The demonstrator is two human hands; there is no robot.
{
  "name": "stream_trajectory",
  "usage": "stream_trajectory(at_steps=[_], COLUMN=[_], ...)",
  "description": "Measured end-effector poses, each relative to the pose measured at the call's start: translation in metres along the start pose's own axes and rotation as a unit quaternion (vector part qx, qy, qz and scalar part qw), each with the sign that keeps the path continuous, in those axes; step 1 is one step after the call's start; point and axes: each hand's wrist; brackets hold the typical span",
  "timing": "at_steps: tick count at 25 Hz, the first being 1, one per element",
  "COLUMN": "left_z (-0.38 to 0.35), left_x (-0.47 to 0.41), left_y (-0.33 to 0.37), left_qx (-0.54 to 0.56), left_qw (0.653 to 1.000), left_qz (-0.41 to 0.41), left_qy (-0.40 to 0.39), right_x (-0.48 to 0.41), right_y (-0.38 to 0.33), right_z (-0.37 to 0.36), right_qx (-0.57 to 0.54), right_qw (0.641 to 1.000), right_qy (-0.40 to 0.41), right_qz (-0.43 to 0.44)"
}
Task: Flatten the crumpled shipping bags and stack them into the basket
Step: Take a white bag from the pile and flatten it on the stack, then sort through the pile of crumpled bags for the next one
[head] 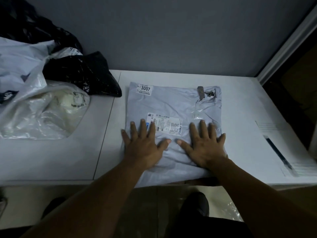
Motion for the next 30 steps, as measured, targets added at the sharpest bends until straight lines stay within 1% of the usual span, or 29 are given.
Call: stream_trajectory(at_steps=[3,5,9,13,14,16,18,20,23,26,28,30], left_z=[-0.005,0.000,0.031,0.065,0.067,0.095,0.107,0.123,0.141,0.150,0.154,0.157], left_x=[0.000,0.002,0.018,0.044,0.046,0.089,0.094,0.116,0.135,0.145,0.150,0.147], left_y=[0.001,0.002,-0.003,-0.023,-0.022,-0.058,-0.062,-0.088,-0.123,-0.163,-0.197,-0.229], left_qx=[-0.014,0.002,0.024,0.041,0.044,0.066,0.069,0.121,0.199,0.252,0.293,0.368], left_qw=[1.000,1.000,1.000,0.999,0.998,0.992,0.984,0.967,0.942,0.914,0.876,0.821], left_qz=[0.010,0.009,0.001,-0.007,-0.013,0.000,-0.004,0.011,0.030,0.060,0.105,0.161], left_qy=[0.001,-0.006,0.015,0.028,0.037,0.112,0.164,0.222,0.269,0.313,0.367,0.405], right_x=[-0.002,0.001,0.013,0.031,0.034,0.059,0.058,0.067,0.072,0.070,0.071,0.071], right_y=[0.000,-0.001,-0.010,-0.041,-0.043,-0.088,-0.099,-0.133,-0.184,-0.237,-0.282,-0.319], right_z=[-0.004,0.001,0.028,0.063,0.064,0.093,0.103,0.118,0.141,0.159,0.168,0.174], right_qx=[0.011,0.013,0.001,-0.012,-0.024,-0.028,-0.043,-0.049,-0.072,-0.083,-0.084,-0.082], right_qw=[1.000,1.000,1.000,0.999,0.999,0.999,0.997,0.994,0.987,0.976,0.966,0.956], right_qy=[-0.015,-0.016,-0.007,-0.039,-0.045,-0.010,0.012,0.034,0.064,0.083,0.090,0.097], right_qz=[-0.002,-0.007,-0.004,-0.004,0.001,0.045,0.057,0.086,0.132,0.184,0.228,0.265])
Point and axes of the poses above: each hand's wrist, its own x-axis away from the middle knuckle, its own z-axis out of the back of the hand, y = z × x, and after that the axes turned 14 degrees about -y, right-handed
